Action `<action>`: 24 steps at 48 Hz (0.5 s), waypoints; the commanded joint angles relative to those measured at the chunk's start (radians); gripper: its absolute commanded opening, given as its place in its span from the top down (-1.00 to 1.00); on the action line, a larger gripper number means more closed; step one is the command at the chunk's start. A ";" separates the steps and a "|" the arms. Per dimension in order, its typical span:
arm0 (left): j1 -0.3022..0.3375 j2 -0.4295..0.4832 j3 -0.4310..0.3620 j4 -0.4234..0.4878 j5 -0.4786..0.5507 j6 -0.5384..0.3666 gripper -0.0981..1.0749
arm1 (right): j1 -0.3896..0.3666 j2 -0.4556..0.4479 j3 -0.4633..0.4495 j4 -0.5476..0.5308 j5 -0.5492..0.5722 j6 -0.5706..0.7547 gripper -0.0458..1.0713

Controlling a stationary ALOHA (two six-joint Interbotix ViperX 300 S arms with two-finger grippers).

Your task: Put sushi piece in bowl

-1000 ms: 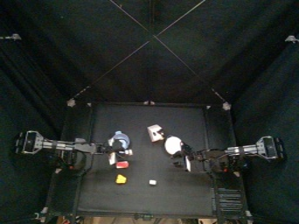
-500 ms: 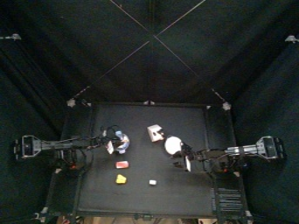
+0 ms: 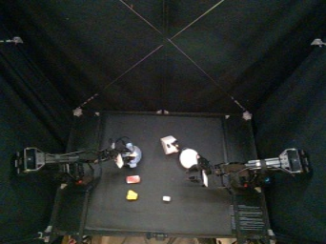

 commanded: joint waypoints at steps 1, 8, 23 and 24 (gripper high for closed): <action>-0.002 0.000 -0.015 -0.003 -0.009 0.002 -0.61 | 0.000 -0.005 -0.021 0.002 -0.008 -0.002 -0.53; -0.002 0.000 -0.015 -0.003 -0.009 0.002 -0.61 | 0.000 -0.005 -0.021 0.002 -0.008 -0.002 -0.53; -0.061 0.000 -0.021 0.008 -0.051 0.008 -0.61 | 0.000 -0.005 -0.021 0.000 -0.008 -0.002 -0.53; -0.075 0.002 -0.023 0.012 -0.060 0.009 -0.61 | 0.000 -0.005 -0.021 0.000 -0.008 -0.002 -0.53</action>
